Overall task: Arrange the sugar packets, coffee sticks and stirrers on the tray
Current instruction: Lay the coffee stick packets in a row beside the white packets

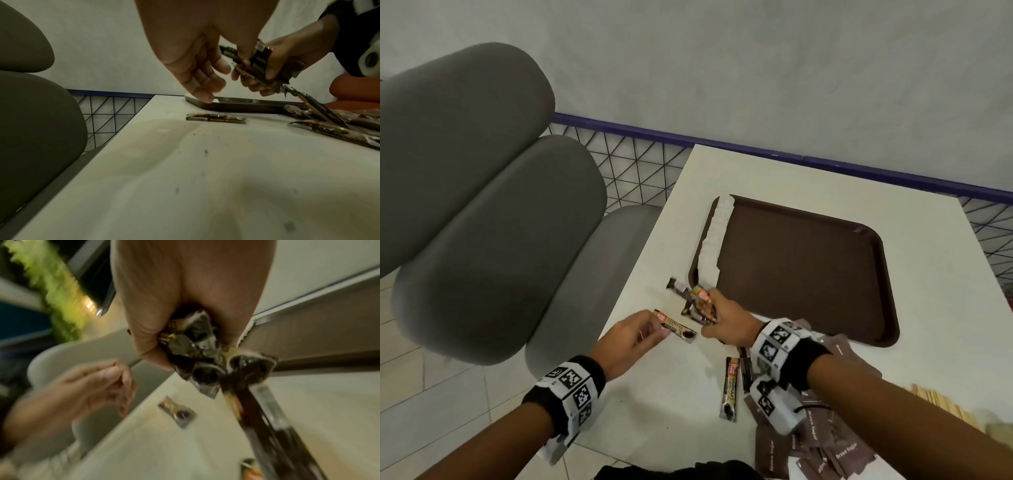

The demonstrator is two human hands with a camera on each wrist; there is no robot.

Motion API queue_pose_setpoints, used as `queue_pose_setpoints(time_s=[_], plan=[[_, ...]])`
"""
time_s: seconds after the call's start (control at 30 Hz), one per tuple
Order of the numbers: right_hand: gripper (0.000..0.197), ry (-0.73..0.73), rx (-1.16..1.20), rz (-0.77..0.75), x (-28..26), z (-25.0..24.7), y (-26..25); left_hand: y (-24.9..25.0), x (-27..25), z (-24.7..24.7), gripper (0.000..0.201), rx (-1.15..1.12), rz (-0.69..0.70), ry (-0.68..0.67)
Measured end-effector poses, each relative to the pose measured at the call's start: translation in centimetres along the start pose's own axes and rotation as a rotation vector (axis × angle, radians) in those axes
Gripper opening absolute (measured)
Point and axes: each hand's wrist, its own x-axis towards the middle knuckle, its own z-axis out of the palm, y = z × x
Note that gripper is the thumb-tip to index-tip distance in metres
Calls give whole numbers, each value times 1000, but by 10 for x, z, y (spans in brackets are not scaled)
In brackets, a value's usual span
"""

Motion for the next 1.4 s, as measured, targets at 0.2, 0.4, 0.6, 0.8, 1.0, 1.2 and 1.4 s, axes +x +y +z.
queue_pose_setpoints(time_s=[0.2, 0.4, 0.6, 0.8, 1.0, 1.2, 1.4], plan=[[35, 200, 747, 42, 7, -24, -27, 45, 47, 10, 96, -346, -23, -64], [14, 295, 1078, 80, 14, -22, -34, 87, 77, 30, 77, -881, -242, -279], [17, 348, 814, 52, 12, -20, -20, 95, 79, 35, 78, -977, -324, -343], [54, 412, 289, 56, 9, -18, -9, 95, 78, 30, 59, -969, -374, -374], [86, 343, 100, 5, -1, -18, -3, 90, 80, 33, 43, -947, -388, -352], [91, 290, 105, 11, 1, -16, 1, 87, 82, 41, 37, -916, -391, -245], [82, -10, 650, -3, 2, -31, 17, 85, 81, 41, 47, -860, -332, -217]])
